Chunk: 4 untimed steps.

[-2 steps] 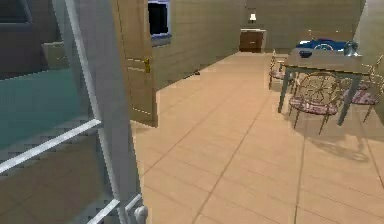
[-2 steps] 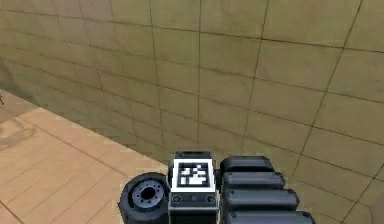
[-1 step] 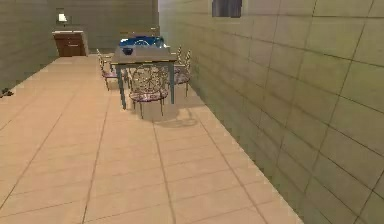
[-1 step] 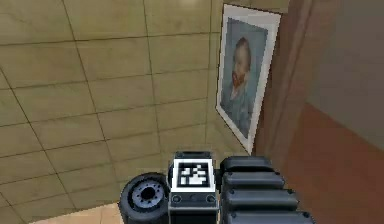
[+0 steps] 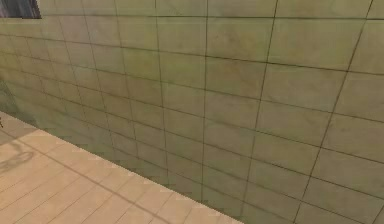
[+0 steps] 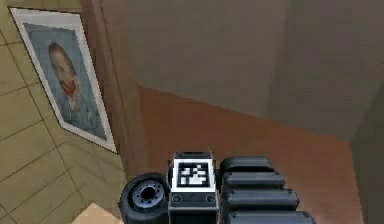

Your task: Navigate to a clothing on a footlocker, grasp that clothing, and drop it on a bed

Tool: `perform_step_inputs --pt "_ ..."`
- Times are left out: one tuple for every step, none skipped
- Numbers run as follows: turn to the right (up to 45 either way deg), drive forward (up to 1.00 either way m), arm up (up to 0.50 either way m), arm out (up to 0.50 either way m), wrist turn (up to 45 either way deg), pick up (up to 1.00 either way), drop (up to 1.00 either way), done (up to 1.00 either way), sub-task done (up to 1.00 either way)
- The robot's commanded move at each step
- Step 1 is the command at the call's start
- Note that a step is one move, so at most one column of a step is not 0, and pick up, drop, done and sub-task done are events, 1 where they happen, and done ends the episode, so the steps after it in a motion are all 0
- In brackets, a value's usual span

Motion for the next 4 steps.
perform_step_inputs --pt "6.0 0.0 0.0 0.0 0.0 0.0 0.0 0.0 0.0" --pt "0.0 0.25 0.0 0.0 0.0 0.0 0.0 0.0 0.0" --pt "-45.0 0.0 0.0 0.0 0.0 0.0 0.0 0.0 0.0" --pt "-33.0 0.0 0.0 0.0 0.0 0.0 0.0 0.0 0.0"
